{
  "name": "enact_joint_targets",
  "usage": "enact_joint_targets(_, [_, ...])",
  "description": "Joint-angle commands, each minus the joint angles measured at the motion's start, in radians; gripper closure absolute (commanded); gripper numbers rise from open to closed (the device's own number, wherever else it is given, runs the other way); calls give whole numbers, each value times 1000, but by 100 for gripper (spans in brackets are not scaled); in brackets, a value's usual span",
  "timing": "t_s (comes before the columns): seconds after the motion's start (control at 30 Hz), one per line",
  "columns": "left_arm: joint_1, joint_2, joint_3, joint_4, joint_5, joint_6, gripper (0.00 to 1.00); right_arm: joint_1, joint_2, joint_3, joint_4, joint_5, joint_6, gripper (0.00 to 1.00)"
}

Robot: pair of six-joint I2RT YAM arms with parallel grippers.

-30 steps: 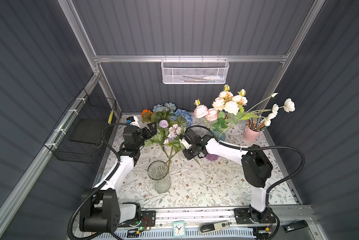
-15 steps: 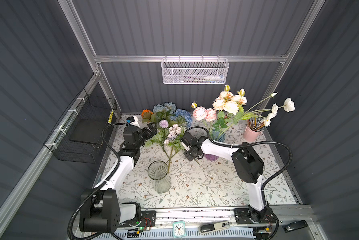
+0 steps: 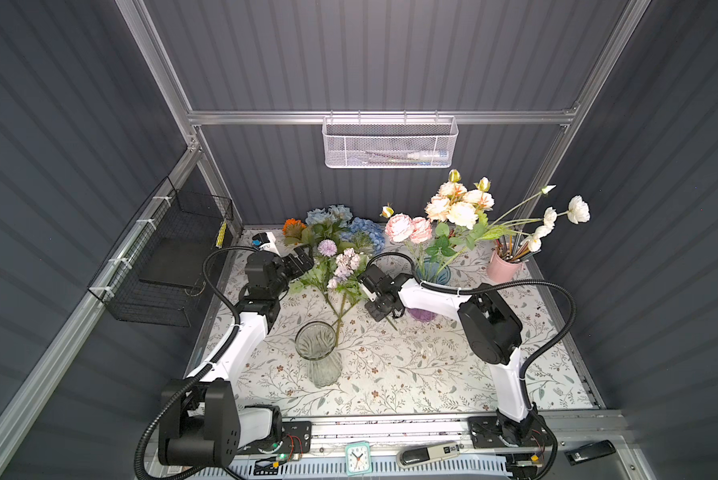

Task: Arrange the flowers into the vase
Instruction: 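Lift the lilac-white flowers out of the pile with the right gripper, then carry the flowers above the vase with the right gripper while the left moves beside it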

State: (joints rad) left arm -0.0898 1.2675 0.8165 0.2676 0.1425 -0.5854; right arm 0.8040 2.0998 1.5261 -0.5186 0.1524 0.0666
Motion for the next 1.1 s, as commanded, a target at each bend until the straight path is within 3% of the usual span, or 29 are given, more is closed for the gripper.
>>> enact_joint_targets(0.0, [5,-28,11,-11,-7,25,0,-1,-83,-16,11,-38,3,100])
enact_joint_targets(0.33, [5,-130,-37,-2,-146,-10,0,-2,-359,-35,57,-191,29,100])
enact_joint_targets(0.53, [5,-160,-30,7,-135,-12,0,-3,-461,-6,105,-252,11,100])
enact_joint_targets(0.7, [5,-149,-13,32,-66,1,0,-3,-534,28,124,-271,-20,100])
enact_joint_targets(1.07, [-34,-62,55,114,248,62,0,-9,-763,-92,315,-312,-73,100])
